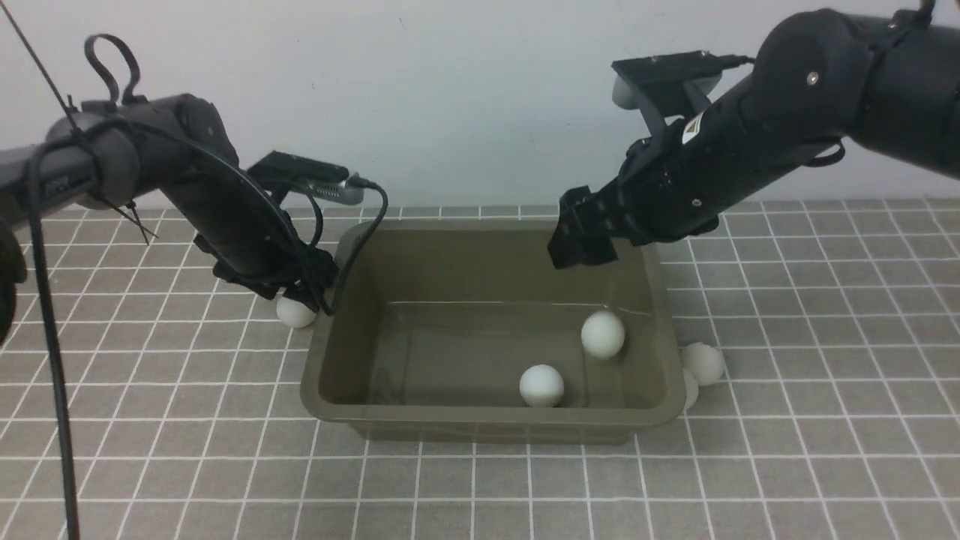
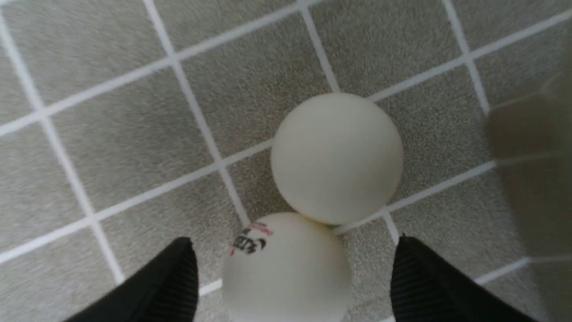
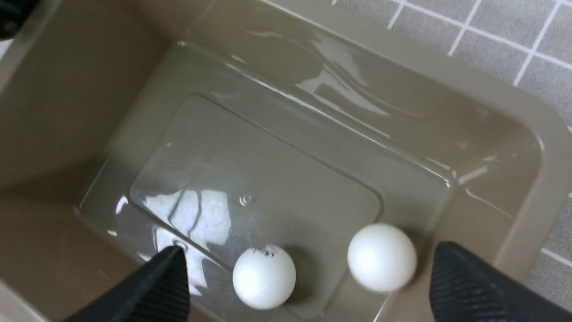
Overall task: Put the table tennis balls into the box on the grey coffee tablecloth.
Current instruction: 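Reach for and grasp a ping pong ball on the table beside the basket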
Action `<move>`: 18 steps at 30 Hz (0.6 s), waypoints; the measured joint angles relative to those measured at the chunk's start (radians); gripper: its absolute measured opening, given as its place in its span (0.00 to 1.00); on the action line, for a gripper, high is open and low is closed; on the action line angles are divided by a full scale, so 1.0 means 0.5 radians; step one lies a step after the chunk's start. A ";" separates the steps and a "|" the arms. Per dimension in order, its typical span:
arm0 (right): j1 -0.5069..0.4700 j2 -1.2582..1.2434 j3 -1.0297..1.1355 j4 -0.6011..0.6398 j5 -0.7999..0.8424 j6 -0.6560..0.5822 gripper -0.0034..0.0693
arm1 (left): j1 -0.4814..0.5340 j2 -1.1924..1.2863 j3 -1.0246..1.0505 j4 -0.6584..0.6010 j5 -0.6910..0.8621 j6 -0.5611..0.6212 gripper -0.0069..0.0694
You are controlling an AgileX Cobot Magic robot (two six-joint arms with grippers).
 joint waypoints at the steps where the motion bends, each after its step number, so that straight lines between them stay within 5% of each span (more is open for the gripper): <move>1: 0.000 0.000 0.000 -0.014 0.015 0.000 0.97 | 0.000 0.014 0.000 0.002 -0.002 0.000 0.73; 5: 0.000 0.000 0.000 -0.085 0.086 0.017 0.95 | 0.000 0.021 -0.004 0.012 0.007 -0.002 0.55; 14: -0.199 0.000 0.000 -0.676 0.430 0.384 0.70 | -0.001 -0.196 -0.003 0.379 0.325 -0.225 0.54; 18: -0.392 0.028 0.000 -0.638 0.607 0.409 0.60 | -0.023 -0.493 -0.003 0.346 0.383 -0.306 0.54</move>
